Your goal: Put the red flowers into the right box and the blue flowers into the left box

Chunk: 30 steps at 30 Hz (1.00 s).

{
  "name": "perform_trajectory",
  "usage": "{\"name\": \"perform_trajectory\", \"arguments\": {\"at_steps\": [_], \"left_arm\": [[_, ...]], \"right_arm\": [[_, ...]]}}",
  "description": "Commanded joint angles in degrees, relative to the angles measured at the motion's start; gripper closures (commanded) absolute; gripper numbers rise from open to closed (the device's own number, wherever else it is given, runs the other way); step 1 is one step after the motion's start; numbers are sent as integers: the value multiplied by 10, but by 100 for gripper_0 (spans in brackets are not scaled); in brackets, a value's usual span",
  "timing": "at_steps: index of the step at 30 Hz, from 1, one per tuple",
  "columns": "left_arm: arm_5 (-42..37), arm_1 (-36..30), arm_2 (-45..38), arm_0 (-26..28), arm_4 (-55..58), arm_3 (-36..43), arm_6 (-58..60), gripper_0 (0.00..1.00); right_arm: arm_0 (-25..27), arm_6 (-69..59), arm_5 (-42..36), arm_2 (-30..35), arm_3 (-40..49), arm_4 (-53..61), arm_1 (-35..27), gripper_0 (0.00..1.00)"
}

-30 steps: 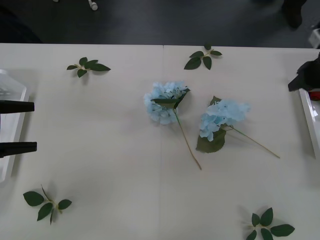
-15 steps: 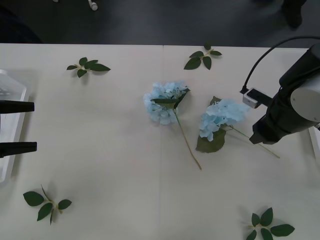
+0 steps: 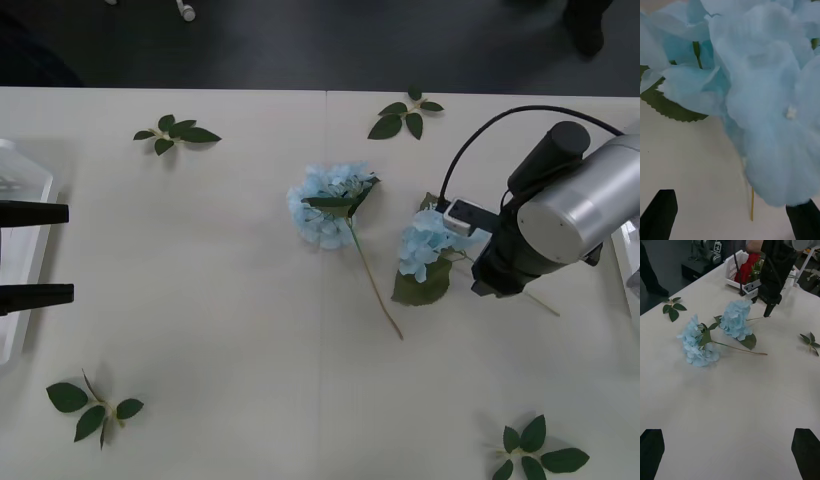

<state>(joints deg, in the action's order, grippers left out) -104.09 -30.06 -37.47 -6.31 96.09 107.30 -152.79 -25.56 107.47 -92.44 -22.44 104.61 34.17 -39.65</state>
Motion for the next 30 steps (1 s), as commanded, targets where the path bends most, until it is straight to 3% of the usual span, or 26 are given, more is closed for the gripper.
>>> {"name": "perform_trajectory", "arguments": {"at_steps": [1,18,30], "left_arm": [[6,-10,-7,-8,1,7,-22,0],[6,-10,-7,-8,1,7,-22,0],[6,-10,-7,-8,1,7,-22,0]], "right_arm": [[-6,12,22,-11,-34,-33,16,15],[-6,16,99,-18,-117,-95,22,14],[-2,9,96,-16,-122,-104,19,15]]}}
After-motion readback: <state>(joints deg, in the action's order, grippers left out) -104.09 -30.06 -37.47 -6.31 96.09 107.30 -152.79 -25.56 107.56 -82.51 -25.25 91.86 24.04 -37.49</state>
